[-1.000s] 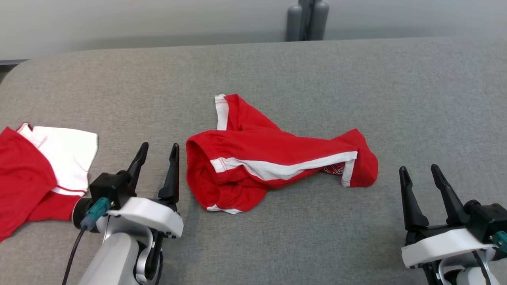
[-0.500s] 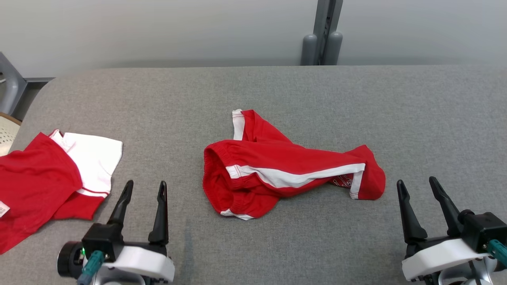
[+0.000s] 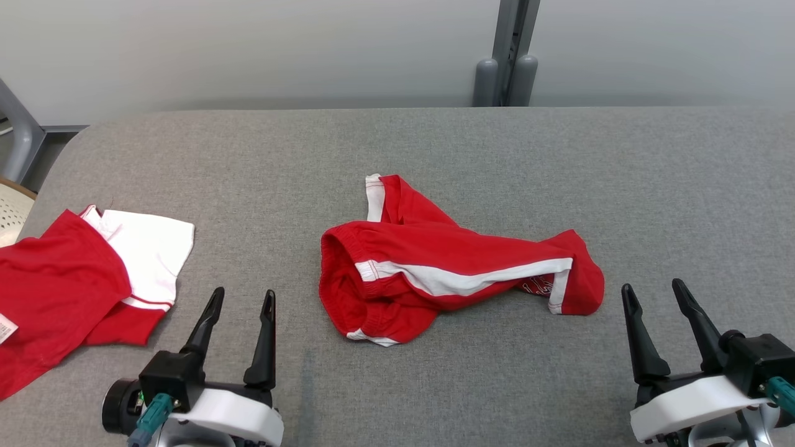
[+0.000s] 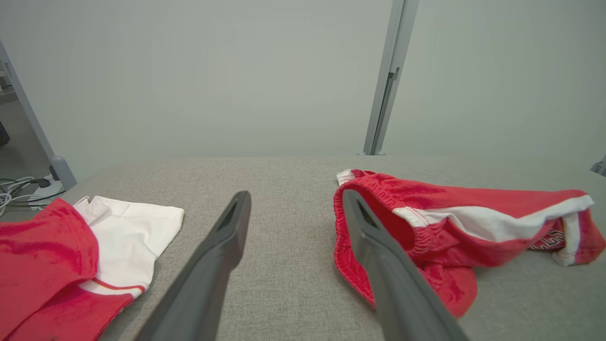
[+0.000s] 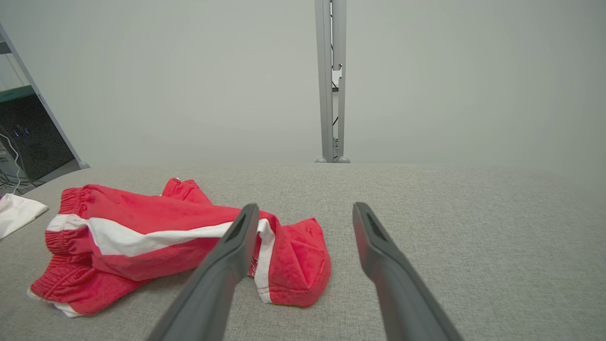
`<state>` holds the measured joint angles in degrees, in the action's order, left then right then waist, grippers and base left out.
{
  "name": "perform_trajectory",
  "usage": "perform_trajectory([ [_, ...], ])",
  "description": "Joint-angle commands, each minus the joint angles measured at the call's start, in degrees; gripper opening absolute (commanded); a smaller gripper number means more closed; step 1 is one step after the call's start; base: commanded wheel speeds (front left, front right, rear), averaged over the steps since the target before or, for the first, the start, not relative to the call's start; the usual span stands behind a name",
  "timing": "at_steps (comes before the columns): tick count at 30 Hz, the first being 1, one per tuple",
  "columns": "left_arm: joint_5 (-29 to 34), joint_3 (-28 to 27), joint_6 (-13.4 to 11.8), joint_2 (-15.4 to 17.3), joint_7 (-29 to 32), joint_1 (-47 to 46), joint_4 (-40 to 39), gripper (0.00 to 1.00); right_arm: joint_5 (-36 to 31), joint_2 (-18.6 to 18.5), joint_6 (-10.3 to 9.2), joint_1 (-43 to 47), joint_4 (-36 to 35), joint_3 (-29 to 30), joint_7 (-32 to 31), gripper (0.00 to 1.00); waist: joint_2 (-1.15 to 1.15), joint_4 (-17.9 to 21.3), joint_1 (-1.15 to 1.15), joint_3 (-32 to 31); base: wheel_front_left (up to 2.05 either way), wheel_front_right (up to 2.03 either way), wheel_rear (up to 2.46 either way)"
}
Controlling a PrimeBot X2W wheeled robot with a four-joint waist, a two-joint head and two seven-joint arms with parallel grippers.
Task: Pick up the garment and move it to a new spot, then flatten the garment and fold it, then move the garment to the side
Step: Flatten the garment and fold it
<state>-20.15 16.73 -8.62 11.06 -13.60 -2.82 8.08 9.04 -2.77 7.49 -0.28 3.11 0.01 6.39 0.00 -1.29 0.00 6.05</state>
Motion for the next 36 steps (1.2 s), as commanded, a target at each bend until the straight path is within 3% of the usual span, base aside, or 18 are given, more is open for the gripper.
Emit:
perform_trajectory([
  [1,-0.1,0.2,0.6,0.3,0.1,-1.8,-0.5,1.00,0.2,-0.3,0.01,0.2,-0.1,0.2,-0.1,1.00,0.00,0.0,0.00,0.1,0.00,0.00,0.00],
  [7,-1.1,2.7,3.5,-0.4,3.3,-5.5,-0.4,1.00,0.9,-0.3,0.01,-0.1,-0.3,0.0,0.6,1.00,0.00,0.0,0.00,0.6,0.00,0.00,0.00],
  [11,-2.9,5.8,7.4,-1.6,8.6,-10.0,0.5,1.00,0.8,-0.3,0.01,-1.0,-0.4,-0.5,0.8,1.00,0.00,0.4,0.00,1.7,0.00,0.00,0.00],
  [16,-6.0,7.7,10.5,-2.9,15.5,-14.3,3.9,1.00,1.3,-0.3,0.01,-1.7,0.0,-1.0,1.0,1.00,0.00,1.8,0.00,3.2,0.00,0.00,0.00],
  [23,-11.0,7.1,11.8,-3.6,21.9,-15.9,9.7,1.00,2.7,-0.3,0.01,-2.5,1.1,-1.1,2.0,1.00,0.00,3.7,0.00,5.2,0.00,0.00,0.00],
  [28,-12.8,6.5,12.7,-3.8,21.5,-17.1,10.8,1.00,3.1,-0.3,0.01,-2.9,2.0,-1.2,2.4,1.00,0.00,4.3,0.00,6.0,0.00,0.00,0.00],
  [29,-13.0,6.4,12.8,-3.8,21.5,-17.2,10.9,0.79,3.0,-0.2,0.01,-3.0,2.1,-1.4,2.4,1.00,0.00,4.4,0.00,6.1,0.00,0.00,0.00],
  [30,-13.1,6.3,13.0,-3.7,21.3,-17.5,11.0,0.35,2.7,-0.2,0.01,-3.0,2.3,-1.7,2.2,1.00,0.00,4.4,0.00,6.2,0.00,0.00,0.00],
  [31,-13.2,6.2,13.1,-3.6,20.9,-17.9,10.9,0.00,2.1,-0.2,0.01,-3.1,2.5,-2.0,2.0,1.00,0.00,4.4,0.00,6.3,0.00,0.00,0.00],
  [36,-12.8,6.3,13.1,-3.3,20.0,-18.9,10.9,0.00,-0.3,-0.2,0.01,-4.3,4.5,-7.5,0.8,1.00,0.00,4.0,0.00,7.2,0.00,0.00,0.00],
])
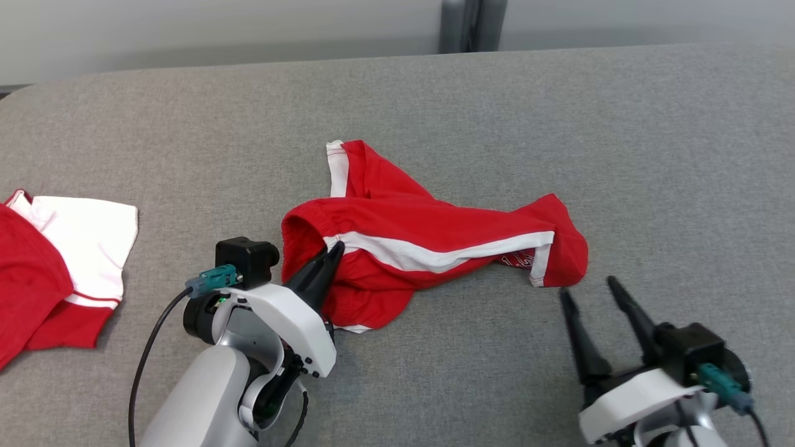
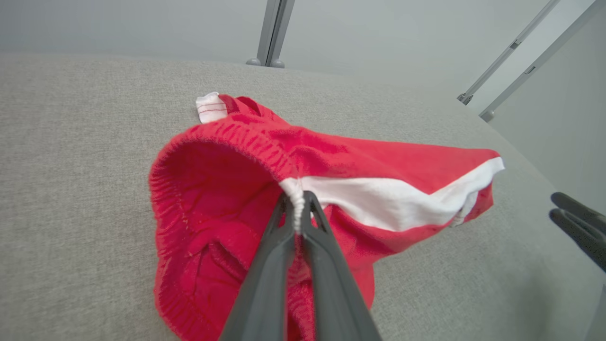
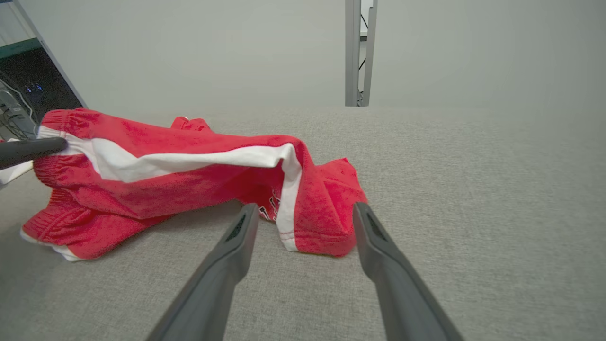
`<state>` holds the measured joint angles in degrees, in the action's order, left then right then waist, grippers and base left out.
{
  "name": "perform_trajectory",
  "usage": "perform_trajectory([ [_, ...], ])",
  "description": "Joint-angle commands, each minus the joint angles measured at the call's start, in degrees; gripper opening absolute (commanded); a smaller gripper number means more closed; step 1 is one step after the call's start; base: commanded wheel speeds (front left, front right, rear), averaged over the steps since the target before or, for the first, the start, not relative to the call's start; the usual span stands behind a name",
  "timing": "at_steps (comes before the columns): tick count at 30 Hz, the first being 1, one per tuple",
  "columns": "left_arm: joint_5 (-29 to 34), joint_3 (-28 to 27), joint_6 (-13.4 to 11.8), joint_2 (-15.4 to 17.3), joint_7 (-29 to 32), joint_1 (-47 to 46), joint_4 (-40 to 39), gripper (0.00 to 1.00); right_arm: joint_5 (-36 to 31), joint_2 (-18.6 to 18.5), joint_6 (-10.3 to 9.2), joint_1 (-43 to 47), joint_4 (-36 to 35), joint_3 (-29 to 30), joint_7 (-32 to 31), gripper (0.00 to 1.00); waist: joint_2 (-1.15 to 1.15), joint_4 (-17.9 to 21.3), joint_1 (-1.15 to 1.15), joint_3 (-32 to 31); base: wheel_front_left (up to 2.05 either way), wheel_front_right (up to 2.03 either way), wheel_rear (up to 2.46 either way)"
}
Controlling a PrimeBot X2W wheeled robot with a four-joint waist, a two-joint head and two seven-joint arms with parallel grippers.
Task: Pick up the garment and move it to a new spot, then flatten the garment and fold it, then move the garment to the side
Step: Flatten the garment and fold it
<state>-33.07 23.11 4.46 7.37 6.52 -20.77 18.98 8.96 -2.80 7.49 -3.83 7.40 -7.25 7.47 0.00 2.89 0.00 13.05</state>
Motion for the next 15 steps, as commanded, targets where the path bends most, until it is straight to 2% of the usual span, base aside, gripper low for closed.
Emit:
perform_trajectory([
  [1,0.4,0.1,0.1,0.4,-0.3,-1.4,0.0,0.00,-0.4,-0.2,0.01,-1.1,0.9,-1.5,-0.2,1.00,0.00,-0.4,0.00,0.4,0.00,0.00,0.00],
  [7,0.7,1.2,0.6,-0.3,-0.9,-2.9,0.6,0.00,-0.9,-0.3,0.01,-5.2,7.8,-6.2,0.1,1.00,0.00,-1.8,0.00,1.5,0.00,0.00,0.00],
  [15,1.1,2.6,0.9,-0.9,-1.7,-4.3,1.2,0.00,-3.8,-0.3,0.01,-10.3,16.6,-3.5,2.2,1.00,0.00,-3.0,0.00,3.1,0.00,0.00,0.00],
])
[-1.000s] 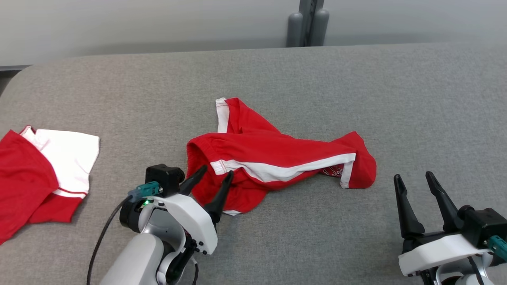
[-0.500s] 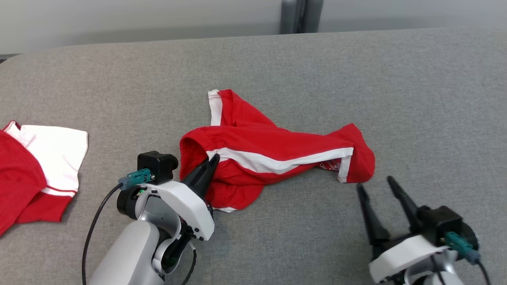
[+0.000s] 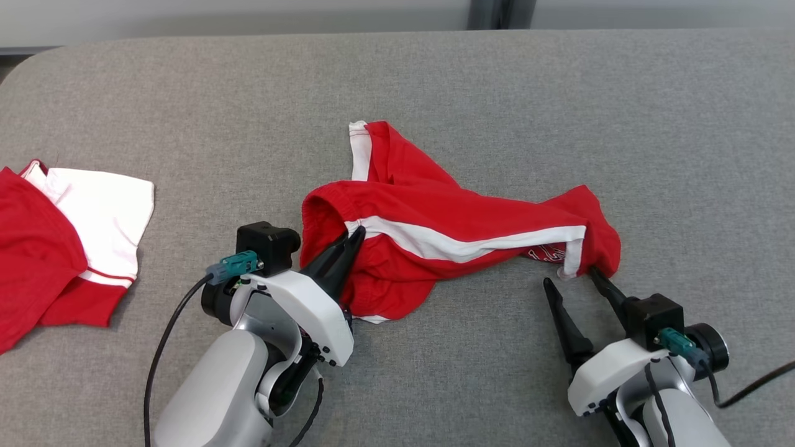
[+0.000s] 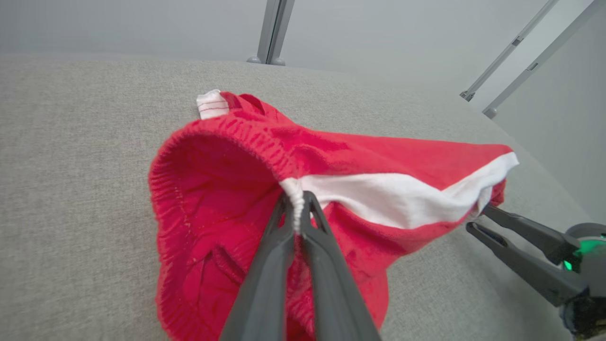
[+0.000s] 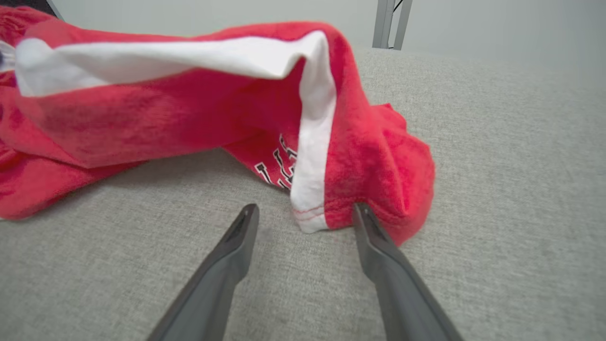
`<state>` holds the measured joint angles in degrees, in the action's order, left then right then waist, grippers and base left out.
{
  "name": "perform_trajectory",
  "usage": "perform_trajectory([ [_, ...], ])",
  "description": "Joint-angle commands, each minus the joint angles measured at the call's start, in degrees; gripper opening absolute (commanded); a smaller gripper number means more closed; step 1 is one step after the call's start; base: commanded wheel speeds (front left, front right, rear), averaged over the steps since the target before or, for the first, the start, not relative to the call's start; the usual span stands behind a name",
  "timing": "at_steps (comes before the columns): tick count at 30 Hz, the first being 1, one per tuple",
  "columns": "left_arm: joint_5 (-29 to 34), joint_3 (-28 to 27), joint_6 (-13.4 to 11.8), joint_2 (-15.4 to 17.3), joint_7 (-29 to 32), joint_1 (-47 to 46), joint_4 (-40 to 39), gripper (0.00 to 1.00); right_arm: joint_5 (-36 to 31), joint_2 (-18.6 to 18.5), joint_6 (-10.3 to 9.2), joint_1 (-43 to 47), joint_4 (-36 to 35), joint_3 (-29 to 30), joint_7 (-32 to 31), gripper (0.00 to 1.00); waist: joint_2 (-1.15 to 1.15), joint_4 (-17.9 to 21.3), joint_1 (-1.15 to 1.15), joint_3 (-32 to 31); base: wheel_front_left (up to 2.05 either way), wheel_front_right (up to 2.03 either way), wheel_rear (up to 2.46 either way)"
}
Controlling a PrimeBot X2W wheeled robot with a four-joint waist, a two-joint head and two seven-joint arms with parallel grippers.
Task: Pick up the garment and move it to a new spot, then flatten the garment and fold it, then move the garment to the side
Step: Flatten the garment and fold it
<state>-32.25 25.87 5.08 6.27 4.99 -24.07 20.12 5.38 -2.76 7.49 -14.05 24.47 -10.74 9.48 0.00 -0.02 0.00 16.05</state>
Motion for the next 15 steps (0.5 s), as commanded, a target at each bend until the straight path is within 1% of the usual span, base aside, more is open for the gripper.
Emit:
perform_trajectory([
  [1,0.4,-0.1,0.4,0.2,-0.3,-1.3,0.1,0.00,-0.2,-0.3,0.01,-0.7,0.3,0.3,0.4,1.00,0.00,-0.2,0.00,0.2,0.00,0.00,0.00],
  [3,0.4,0.1,0.4,0.2,-0.6,-1.5,0.2,0.00,-0.5,-0.3,0.01,-1.7,1.9,0.3,0.9,1.00,0.00,-0.3,0.00,0.6,0.00,0.00,0.00],
  [4,0.4,0.2,0.4,0.2,-0.7,-1.5,0.3,0.00,-0.3,-0.3,0.01,-2.1,2.7,0.3,1.0,0.94,0.00,-0.3,0.00,0.7,0.00,0.00,0.00],
  [5,0.4,0.2,0.4,0.2,-0.8,-1.5,0.3,0.00,-0.1,-0.3,0.01,-2.5,3.4,0.3,1.4,0.48,0.00,-0.3,0.00,0.9,0.00,0.00,0.00],
  [6,0.4,0.2,0.4,0.3,-1.0,-1.4,0.3,0.00,-0.2,-0.3,0.01,-2.8,3.9,0.4,1.5,0.42,0.00,-0.3,0.00,1.0,0.00,0.00,0.00],
  [7,0.4,0.3,0.5,0.3,-1.0,-1.4,0.3,0.00,0.0,-0.3,0.01,-3.1,4.5,0.4,1.8,0.24,0.00,-0.3,0.00,1.1,0.00,0.00,0.00],
  [8,0.4,0.3,0.4,0.4,-1.1,-1.4,0.3,0.00,0.2,-0.3,0.01,-3.3,5.0,0.4,2.0,0.00,0.00,-0.3,0.00,1.2,0.00,0.00,0.00],
  [11,0.5,0.3,0.2,0.7,-1.7,-1.3,0.0,0.00,0.7,-0.3,0.01,-3.5,5.6,0.7,3.1,0.00,0.00,-0.1,0.00,1.4,0.00,0.00,0.00],
  [15,0.7,0.1,-0.2,1.3,-2.3,-0.6,-0.5,0.00,1.2,-0.3,0.01,-3.0,4.6,1.6,4.3,0.00,0.00,0.2,0.00,1.3,0.00,0.00,0.00],
])
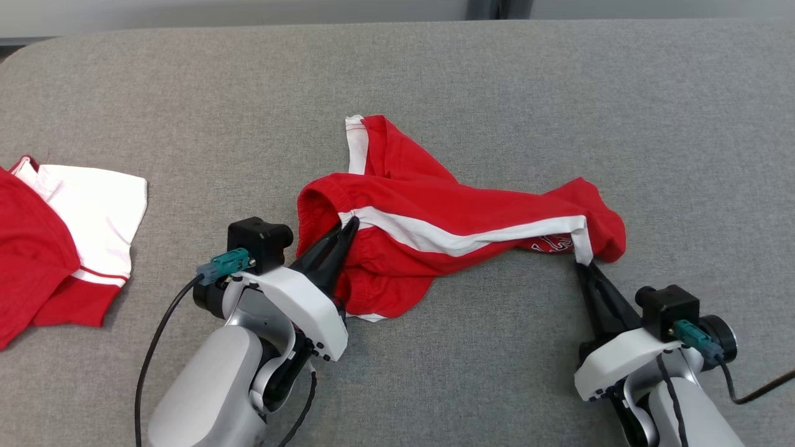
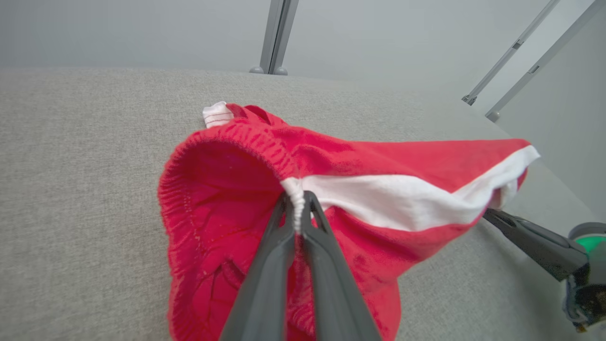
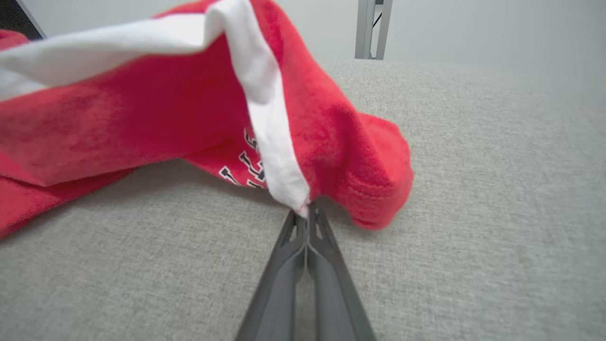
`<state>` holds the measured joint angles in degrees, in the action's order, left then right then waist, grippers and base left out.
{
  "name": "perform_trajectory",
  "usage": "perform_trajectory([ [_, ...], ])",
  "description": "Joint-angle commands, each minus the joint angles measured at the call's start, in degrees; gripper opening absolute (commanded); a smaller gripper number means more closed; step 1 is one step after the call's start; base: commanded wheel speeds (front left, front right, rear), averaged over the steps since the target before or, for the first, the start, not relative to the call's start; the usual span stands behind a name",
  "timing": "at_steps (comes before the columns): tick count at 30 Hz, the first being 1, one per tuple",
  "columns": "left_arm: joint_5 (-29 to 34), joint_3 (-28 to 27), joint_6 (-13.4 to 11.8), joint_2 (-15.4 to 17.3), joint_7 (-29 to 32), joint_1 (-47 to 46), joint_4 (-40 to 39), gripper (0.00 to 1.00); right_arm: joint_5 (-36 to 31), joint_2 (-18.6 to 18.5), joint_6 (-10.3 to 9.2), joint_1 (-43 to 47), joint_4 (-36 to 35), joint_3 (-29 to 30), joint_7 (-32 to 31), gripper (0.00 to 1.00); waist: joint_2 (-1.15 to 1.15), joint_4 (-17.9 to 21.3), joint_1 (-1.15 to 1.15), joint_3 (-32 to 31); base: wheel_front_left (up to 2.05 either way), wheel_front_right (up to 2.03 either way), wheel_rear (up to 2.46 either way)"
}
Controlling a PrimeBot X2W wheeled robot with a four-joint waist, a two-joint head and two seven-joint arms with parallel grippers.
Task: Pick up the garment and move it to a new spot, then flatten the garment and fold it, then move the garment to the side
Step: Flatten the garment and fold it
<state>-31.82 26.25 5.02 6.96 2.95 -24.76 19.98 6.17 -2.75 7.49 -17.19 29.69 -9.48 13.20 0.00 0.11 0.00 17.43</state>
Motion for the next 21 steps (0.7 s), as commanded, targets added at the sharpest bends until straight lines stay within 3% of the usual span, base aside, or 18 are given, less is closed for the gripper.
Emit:
perform_trajectory([
  [1,0.4,-0.3,-0.3,0.7,-0.4,0.3,-0.5,0.00,0.6,-0.3,0.01,0.3,-1.1,0.6,0.8,0.00,0.00,0.2,0.00,-0.1,0.00,0.00,0.00],
  [12,1.4,-0.8,-2.1,3.3,-1.8,3.0,-7.6,0.00,-0.1,-0.5,0.01,5.7,-14.8,4.3,1.0,0.00,0.00,0.9,0.00,-3.2,0.00,0.00,0.00],
  [21,3.0,-1.8,-2.2,6.7,-2.5,1.1,-17.3,0.00,-2.2,-4.1,0.01,3.6,-26.6,8.0,-3.3,0.00,0.00,1.1,0.00,-6.3,0.00,0.00,0.00],
])
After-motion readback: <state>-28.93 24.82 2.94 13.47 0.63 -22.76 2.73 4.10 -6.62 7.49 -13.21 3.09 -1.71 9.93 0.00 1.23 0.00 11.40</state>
